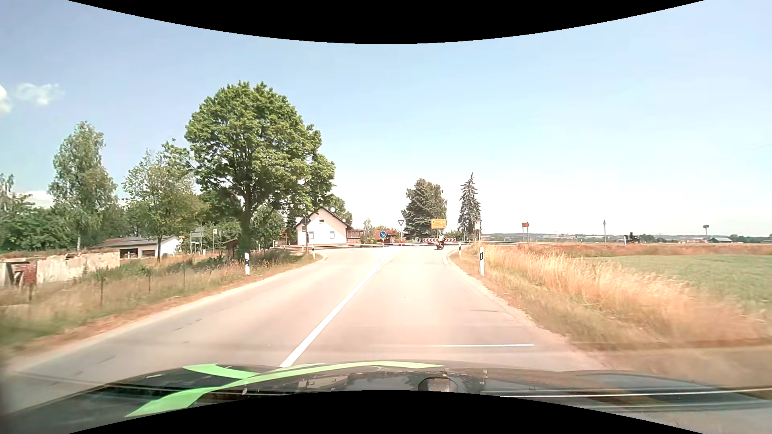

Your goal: Follow the waypoints while adhering to traffic rules and regulations

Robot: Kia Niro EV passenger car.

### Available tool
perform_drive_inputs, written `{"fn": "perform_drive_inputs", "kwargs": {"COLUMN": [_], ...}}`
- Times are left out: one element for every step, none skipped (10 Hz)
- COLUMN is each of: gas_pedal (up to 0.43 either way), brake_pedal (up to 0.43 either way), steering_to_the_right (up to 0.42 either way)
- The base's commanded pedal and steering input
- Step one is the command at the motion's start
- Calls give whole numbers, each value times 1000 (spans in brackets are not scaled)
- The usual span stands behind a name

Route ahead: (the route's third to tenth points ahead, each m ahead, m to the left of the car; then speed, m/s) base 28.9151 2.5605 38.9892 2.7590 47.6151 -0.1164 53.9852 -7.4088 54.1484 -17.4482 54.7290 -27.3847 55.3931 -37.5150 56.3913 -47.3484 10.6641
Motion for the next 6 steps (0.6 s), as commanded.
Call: {"fn": "perform_drive_inputs", "kwargs": {"gas_pedal": [79, 98, 98, 98, 28, 0], "brake_pedal": [0, 0, 0, 0, 0, 0], "steering_to_the_right": [2, 2, 2, 1, 2, 2]}}
